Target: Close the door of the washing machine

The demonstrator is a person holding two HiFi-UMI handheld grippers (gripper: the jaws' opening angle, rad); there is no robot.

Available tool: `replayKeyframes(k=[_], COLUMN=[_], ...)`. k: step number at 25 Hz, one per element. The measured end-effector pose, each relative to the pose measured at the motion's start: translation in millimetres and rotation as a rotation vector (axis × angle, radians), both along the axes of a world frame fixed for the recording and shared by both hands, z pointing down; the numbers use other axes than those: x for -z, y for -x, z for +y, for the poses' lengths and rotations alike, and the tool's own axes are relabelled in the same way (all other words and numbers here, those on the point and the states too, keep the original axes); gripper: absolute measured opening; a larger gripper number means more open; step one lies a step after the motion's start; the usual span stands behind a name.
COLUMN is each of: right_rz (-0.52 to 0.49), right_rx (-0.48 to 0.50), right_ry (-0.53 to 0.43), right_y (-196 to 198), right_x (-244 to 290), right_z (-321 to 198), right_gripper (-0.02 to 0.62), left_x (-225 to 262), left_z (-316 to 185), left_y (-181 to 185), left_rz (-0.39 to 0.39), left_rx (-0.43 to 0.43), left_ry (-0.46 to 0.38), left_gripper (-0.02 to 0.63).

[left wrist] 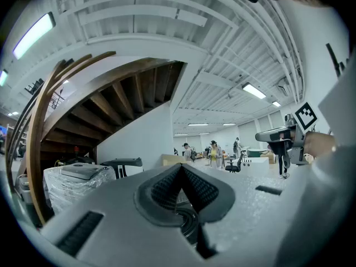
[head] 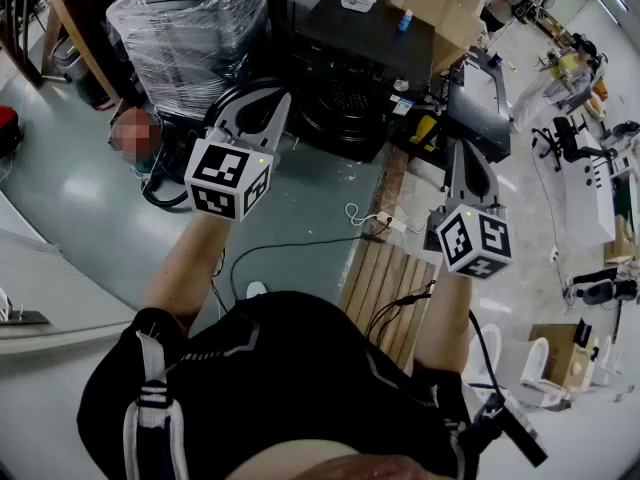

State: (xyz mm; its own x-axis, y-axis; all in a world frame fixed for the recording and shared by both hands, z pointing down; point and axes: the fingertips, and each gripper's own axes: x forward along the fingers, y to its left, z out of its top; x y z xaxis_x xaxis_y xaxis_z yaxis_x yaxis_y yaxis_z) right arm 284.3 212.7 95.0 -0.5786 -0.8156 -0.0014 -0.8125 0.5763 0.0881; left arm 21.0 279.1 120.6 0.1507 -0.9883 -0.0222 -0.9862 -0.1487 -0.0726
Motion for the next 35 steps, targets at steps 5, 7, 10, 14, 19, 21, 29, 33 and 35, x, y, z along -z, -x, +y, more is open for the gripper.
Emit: replayKeyframes(k=[5, 7, 10, 14, 19, 21, 29, 33, 35], right_rz=[0.0, 0.006, -0.016, -0.044, -0.042, -0.045, 0.0, 0.026, 0.008], right_rx=[0.007, 0.006, 0.001, 0.003, 0.026, 0.039, 0.074, 0.088, 0.093], right_ry=[-0.01, -0.012, -0.009, -0.021, 0.003, 0.016, 0.043, 0.044, 0.028], right_y=[8.7, 10.4, 10.1, 10.2, 38.7, 58.6, 137.7, 165.5, 176.7], right_x=[5.9, 5.4, 5.7, 11.9, 4.8, -1.6, -22.5, -32.4, -32.8], right_z=[-0.2, 0.9, 2.4, 2.3, 1.0, 4.0, 14.2, 4.6, -8.2], right_gripper=[0.003, 0.003, 0.003, 0.005, 0.005, 0.005, 0.005, 0.005, 0.005], left_x=[7.4, 6.8, 5.8, 6.6, 4.3, 0.7, -12.5, -26.2, -33.8], left_z=[0.6, 1.9, 4.0, 5.7, 17.6, 23.4, 32.6, 23.4, 12.3], left_y=[8.3, 12.3, 17.2, 21.3, 48.0, 64.8, 132.3, 152.1, 161.6], left_rz=[0.048, 0.061, 0.057, 0.047, 0.031, 0.029, -0.006, -0.003, -0.005], left_rx=[-0.024, -0.018, -0.004, 0.006, 0.038, 0.045, 0.029, 0.024, 0.027], left_ry=[-0.014, -0.009, -0.009, -0.007, -0.008, -0.005, 0.008, 0.013, 0.011], left_gripper=[0.003, 0.003, 0.003, 0.003, 0.003, 0.003, 0.003, 0.003, 0.003])
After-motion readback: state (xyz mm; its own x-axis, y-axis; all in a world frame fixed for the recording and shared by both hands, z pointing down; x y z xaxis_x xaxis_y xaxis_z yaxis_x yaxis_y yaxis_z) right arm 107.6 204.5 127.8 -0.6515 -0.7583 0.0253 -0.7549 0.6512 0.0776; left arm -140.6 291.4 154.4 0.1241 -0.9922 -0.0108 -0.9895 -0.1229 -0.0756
